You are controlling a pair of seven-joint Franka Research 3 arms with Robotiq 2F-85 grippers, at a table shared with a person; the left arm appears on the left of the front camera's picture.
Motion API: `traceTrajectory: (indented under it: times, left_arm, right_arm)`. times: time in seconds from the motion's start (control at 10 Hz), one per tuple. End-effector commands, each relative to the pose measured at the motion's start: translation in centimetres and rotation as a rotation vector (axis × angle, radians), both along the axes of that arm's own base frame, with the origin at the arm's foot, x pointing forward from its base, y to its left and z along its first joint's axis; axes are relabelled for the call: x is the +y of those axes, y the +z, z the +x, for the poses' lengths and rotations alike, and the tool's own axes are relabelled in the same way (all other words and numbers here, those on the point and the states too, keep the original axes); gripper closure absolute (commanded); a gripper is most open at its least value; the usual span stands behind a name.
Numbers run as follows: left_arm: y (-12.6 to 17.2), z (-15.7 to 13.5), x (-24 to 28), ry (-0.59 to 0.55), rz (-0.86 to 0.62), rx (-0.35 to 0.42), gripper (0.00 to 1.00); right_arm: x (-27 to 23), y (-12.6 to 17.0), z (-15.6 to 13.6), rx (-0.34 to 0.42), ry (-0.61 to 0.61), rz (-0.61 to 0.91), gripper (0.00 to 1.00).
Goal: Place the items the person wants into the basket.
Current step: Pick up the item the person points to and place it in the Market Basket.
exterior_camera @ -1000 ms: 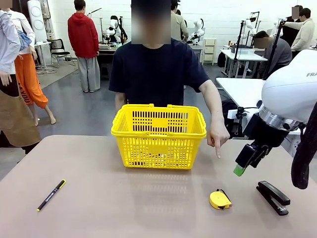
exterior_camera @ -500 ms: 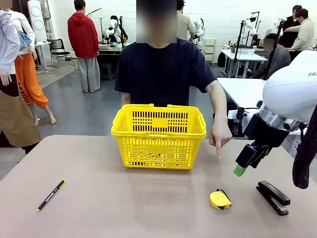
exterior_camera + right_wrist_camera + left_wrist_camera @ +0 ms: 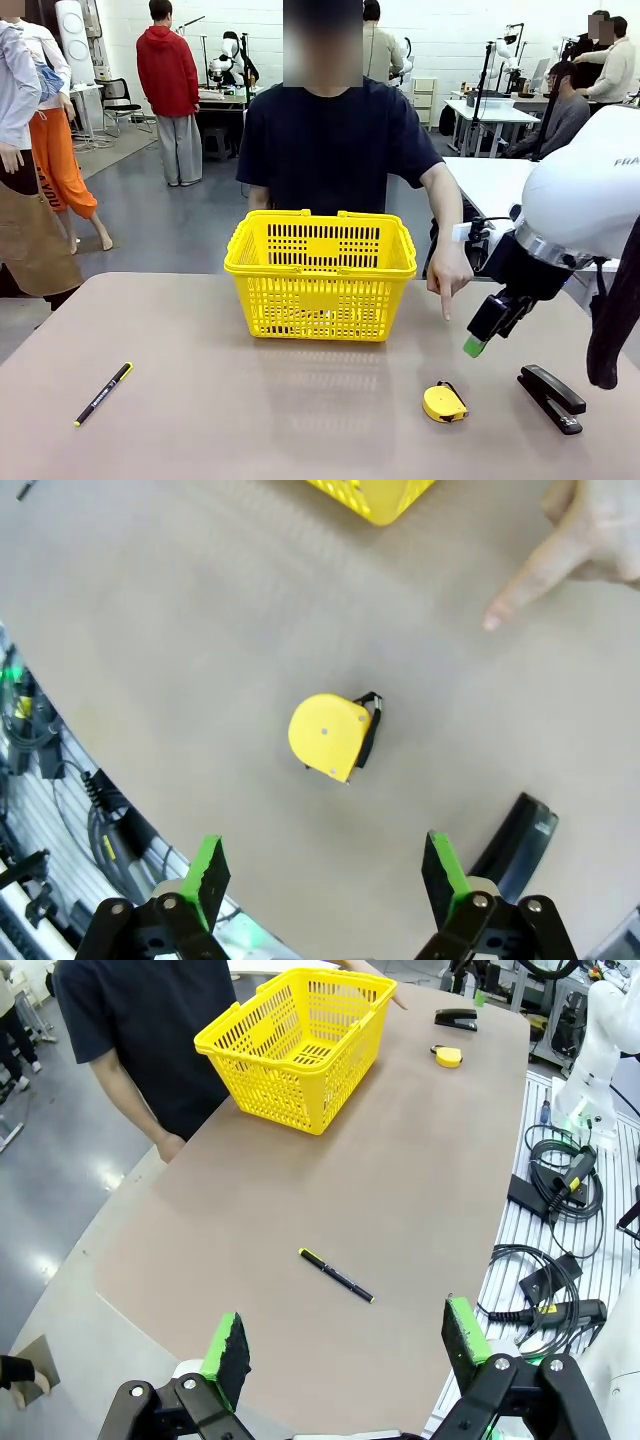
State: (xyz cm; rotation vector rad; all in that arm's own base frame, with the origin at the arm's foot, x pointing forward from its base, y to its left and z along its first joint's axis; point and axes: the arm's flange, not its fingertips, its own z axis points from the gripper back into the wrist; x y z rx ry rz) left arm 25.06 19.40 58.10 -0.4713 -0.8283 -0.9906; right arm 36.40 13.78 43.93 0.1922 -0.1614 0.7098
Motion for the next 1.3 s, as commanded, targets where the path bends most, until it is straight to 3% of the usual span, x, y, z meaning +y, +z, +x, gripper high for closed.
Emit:
traceTrajectory:
  times: [0.0,0.4,0.6,1.2]
  left_arm:
    - [0.1,0.0,0.2,-0.017,-0.005,-0.021,0.00]
    - [0.1,0.0,0.2,-0.017,-0.005,-0.021,0.00]
    - [0.1,0.0,0.2,-0.017,-0.005,-0.021,0.00]
    - [0.1,0.0,0.2,-0.017,-0.005,-0.021,0.00]
  right_arm:
    - [3.2,-2.6,-0.7,0.001,-0.139,-0.068,0.00]
    - [6.0,-6.2,-1.8,0.004,-0.310,-0.155,0.00]
    - [6.2,-7.6,-2.1,-0.037,-0.302,-0.189,0.00]
    - [6.1,-12.2,-1.0,-0.057,-0.311,-0.202,0.00]
